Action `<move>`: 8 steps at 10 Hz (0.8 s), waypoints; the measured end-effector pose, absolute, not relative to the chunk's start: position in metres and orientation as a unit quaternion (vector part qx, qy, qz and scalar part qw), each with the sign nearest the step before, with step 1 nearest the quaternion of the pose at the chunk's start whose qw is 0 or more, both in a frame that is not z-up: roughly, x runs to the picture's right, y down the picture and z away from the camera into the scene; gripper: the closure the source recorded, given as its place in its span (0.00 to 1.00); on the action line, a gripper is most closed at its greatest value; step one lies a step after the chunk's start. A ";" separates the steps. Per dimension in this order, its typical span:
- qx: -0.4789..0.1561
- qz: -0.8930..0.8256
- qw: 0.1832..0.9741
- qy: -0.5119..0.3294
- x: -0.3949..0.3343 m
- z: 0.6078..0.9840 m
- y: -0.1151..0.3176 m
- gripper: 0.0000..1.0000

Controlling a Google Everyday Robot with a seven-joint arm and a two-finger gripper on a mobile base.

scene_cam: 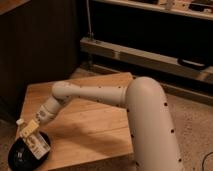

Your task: Place the bottle in the ceramic bowl

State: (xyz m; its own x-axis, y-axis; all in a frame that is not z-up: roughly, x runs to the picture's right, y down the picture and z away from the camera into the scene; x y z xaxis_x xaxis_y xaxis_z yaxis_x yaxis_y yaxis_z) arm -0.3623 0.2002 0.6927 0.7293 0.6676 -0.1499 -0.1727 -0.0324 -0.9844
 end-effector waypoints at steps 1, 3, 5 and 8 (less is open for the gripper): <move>-0.651 0.308 0.668 -0.188 -0.365 0.693 0.205 0.82; -0.655 0.302 0.667 -0.184 -0.368 0.694 0.210 0.56; -0.653 0.307 0.665 -0.195 -0.367 0.695 0.211 0.35; -0.669 0.333 0.615 -0.253 -0.355 0.700 0.203 0.28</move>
